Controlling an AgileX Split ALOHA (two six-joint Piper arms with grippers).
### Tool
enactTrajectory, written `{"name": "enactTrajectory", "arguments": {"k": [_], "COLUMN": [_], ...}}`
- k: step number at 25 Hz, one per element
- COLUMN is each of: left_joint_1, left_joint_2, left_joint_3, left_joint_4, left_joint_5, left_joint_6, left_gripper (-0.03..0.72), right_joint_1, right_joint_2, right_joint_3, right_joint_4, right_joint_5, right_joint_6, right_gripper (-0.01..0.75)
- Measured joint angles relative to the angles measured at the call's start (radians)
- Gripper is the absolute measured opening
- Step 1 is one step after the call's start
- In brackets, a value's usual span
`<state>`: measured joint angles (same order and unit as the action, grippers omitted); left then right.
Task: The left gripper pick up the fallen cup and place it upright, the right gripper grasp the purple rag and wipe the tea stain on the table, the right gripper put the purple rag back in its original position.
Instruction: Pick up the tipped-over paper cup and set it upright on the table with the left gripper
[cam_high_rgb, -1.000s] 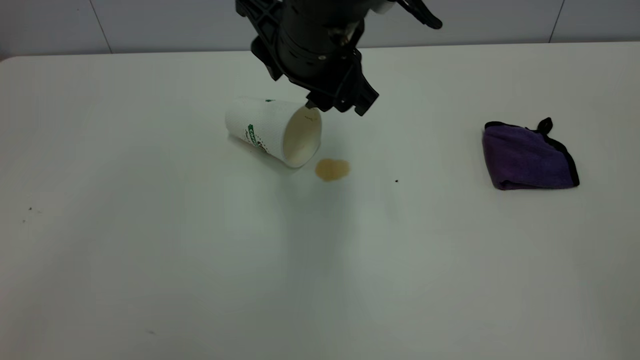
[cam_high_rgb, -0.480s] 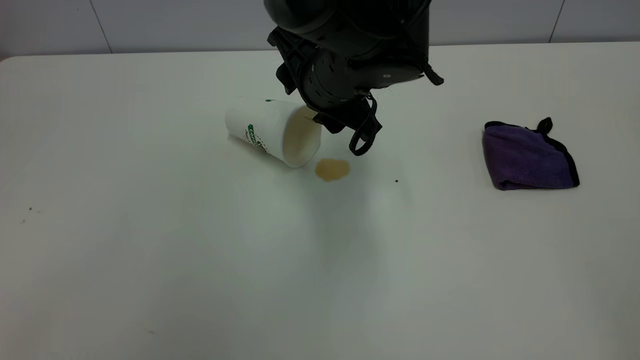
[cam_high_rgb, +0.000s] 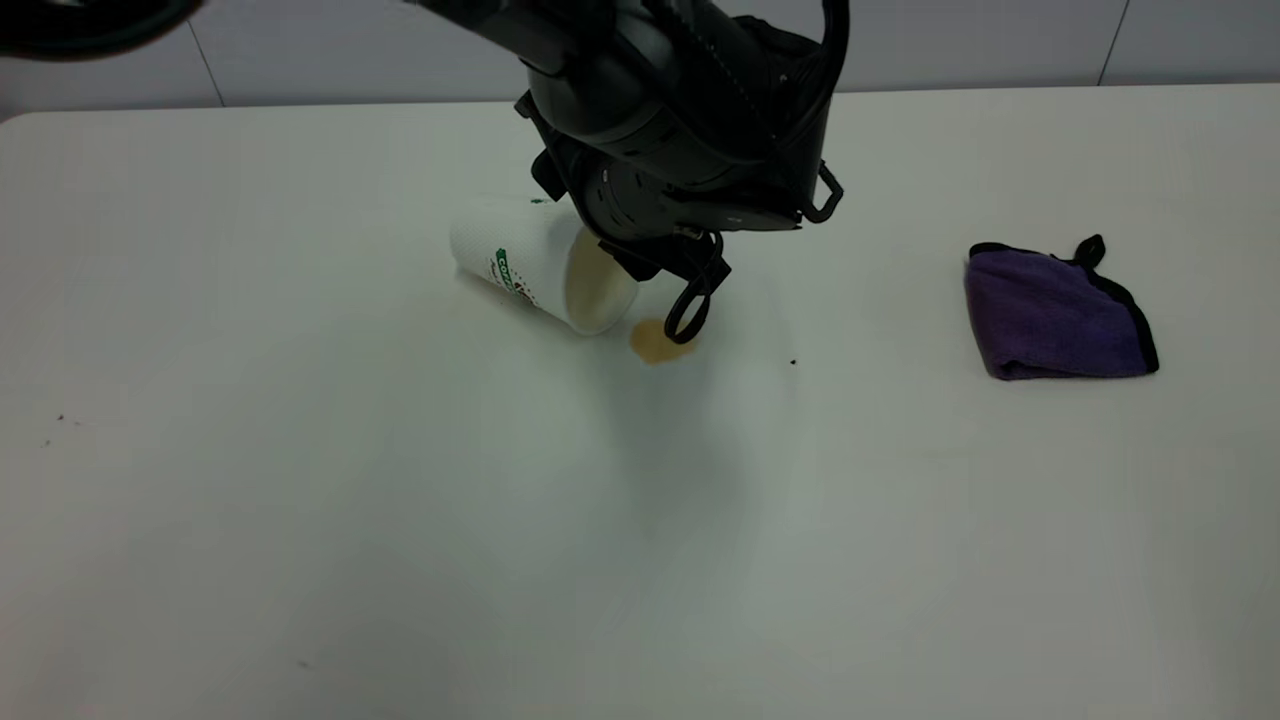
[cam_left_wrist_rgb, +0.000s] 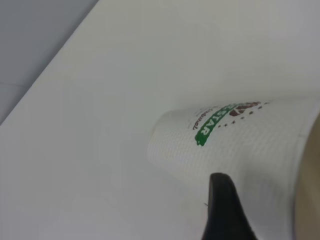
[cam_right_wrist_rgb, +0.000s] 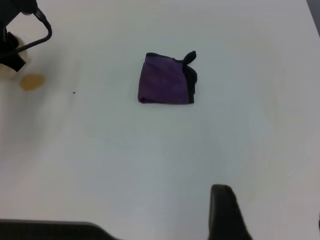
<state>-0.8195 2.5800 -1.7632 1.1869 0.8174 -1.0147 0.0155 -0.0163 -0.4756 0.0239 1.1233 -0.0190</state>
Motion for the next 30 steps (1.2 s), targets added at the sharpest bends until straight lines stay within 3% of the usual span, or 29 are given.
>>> {"name": "enactTrajectory", "arguments": {"k": [17, 21, 26, 30], "left_joint_1": [0.081, 0.082, 0.082, 0.086], "left_joint_2": [0.036, 0.051, 0.048, 0.038], "left_joint_3": [0.0, 0.0, -0.002, -0.003], "left_joint_4": [0.013, 0.015, 0.038, 0.031], "left_joint_5": [-0.029, 0.009, 0.116, 0.198], "left_joint_6": [-0.029, -0.032, -0.022, 0.046], "left_gripper": [0.475, 0.324, 0.005, -0.026], "right_joint_1": [0.0, 0.0, 0.0, 0.0], "right_joint_2": [0.0, 0.0, 0.0, 0.0], "right_joint_3": [0.0, 0.0, 0.0, 0.0], "right_joint_4": [0.0, 0.0, 0.0, 0.0], "right_joint_5": [0.0, 0.0, 0.0, 0.0], "right_joint_6": [0.0, 0.0, 0.0, 0.0], "right_gripper": [0.474, 0.474, 0.474, 0.474]}}
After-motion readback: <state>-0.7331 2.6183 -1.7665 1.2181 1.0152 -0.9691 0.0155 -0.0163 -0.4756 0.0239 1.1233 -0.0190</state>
